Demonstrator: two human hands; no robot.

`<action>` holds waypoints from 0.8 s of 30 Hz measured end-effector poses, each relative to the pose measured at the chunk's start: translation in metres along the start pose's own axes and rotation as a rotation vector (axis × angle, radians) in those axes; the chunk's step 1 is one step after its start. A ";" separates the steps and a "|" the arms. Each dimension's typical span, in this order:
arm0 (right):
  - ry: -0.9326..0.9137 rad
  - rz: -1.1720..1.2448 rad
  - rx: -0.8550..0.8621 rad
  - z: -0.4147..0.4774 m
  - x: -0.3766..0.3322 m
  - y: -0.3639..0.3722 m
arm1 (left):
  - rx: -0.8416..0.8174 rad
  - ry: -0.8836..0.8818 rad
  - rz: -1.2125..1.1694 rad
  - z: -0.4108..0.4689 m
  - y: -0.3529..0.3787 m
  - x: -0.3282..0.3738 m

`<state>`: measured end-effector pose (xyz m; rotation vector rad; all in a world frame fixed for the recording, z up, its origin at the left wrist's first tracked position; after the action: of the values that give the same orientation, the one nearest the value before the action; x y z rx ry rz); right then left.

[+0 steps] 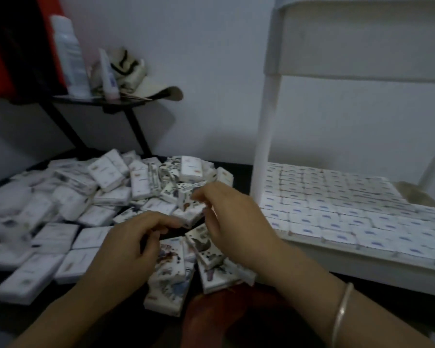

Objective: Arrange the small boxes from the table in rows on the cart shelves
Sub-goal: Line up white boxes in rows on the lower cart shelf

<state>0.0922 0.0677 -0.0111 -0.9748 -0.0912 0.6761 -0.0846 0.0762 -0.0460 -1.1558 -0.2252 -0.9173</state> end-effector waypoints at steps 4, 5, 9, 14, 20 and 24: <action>0.087 -0.030 0.005 0.064 0.019 0.021 | 0.024 -0.003 0.048 0.005 -0.011 -0.027; 0.136 -0.059 -0.027 0.080 0.027 0.025 | 0.034 -0.005 0.056 0.006 -0.014 -0.031; 0.353 -0.089 -0.351 0.122 0.054 0.045 | 0.073 -0.023 0.106 0.008 -0.027 -0.050; 0.462 -0.020 -0.496 0.137 0.062 0.063 | -0.015 -0.072 0.266 0.004 -0.055 -0.074; 0.380 0.007 -0.271 0.136 0.066 0.050 | -0.308 -0.051 0.398 0.000 -0.083 -0.082; 0.293 -0.022 -0.118 0.128 0.059 0.042 | -0.351 -0.030 0.396 -0.006 -0.082 -0.083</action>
<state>0.0717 0.2107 0.0168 -1.1753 0.1172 0.5065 -0.1973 0.1042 -0.0413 -1.4740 0.1463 -0.5999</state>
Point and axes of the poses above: each hand's wrist, its own z-axis towards the middle knuckle, its own y-axis out of the palm, x = y × z, the point moved 3 cm from there along z, towards the middle knuckle, and after that the axes turned 4 degrees about -y, right-handed, at the moved point
